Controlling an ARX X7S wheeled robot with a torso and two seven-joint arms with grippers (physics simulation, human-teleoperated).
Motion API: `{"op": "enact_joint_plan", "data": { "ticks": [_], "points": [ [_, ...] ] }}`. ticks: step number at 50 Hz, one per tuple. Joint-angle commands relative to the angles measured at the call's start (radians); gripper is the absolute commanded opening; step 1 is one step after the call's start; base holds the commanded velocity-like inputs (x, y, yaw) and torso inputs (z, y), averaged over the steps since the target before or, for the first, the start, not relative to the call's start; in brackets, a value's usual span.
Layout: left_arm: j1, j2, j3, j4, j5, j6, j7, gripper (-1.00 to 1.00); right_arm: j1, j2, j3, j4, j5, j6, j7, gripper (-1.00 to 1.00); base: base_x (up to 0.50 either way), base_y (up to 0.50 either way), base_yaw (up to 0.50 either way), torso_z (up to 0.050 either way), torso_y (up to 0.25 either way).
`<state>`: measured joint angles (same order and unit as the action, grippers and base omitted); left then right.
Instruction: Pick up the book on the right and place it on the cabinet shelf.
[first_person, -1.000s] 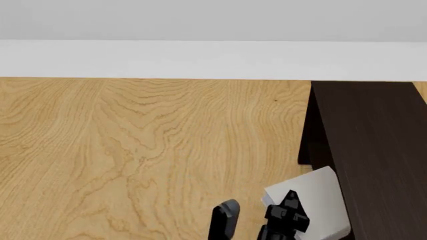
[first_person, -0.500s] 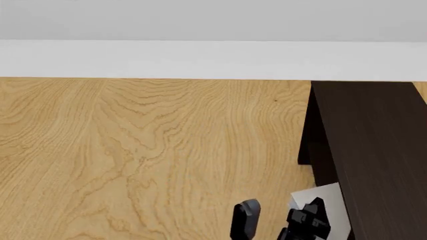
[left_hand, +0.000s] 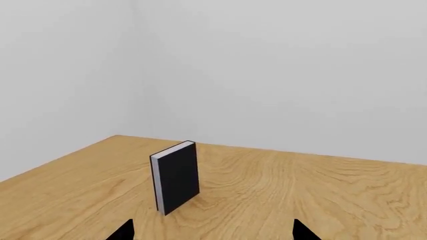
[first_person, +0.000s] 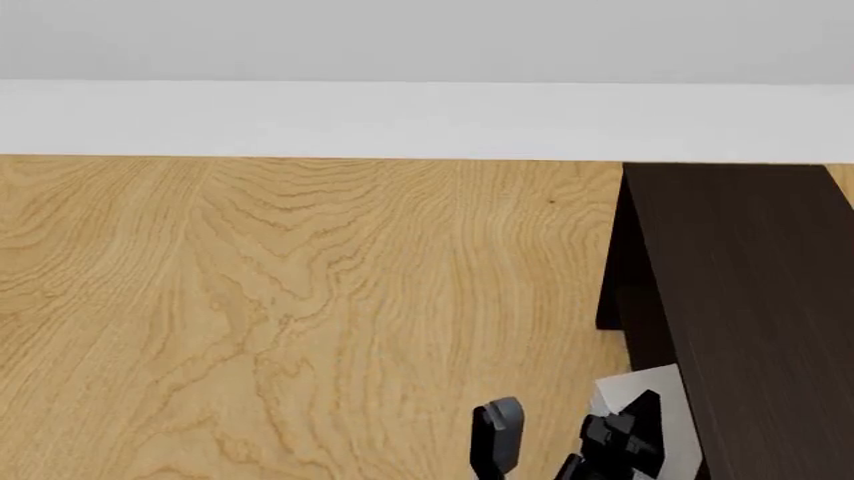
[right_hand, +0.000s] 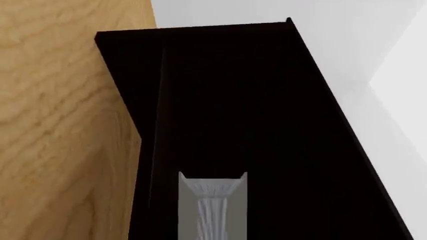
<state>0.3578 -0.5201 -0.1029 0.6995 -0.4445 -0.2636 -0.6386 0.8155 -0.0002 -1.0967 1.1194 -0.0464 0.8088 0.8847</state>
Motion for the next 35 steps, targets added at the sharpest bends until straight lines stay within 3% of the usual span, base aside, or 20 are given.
{"op": "enact_joint_plan", "data": {
  "ticks": [1,35],
  "points": [
    [-0.001,0.000,0.003,-0.005,0.001,0.004,0.001,1.00,0.101,0.012,-0.096,0.185,-0.020,-0.093,-0.124,-1.00,0.01,-0.01,-0.01,0.000,0.000],
    [-0.003,-0.005,0.005,0.003,-0.002,-0.001,-0.005,1.00,0.176,0.024,-0.117,0.189,0.044,-0.174,-0.272,-1.00,0.02,-0.01,-0.02,-0.001,0.000]
  ]
}}
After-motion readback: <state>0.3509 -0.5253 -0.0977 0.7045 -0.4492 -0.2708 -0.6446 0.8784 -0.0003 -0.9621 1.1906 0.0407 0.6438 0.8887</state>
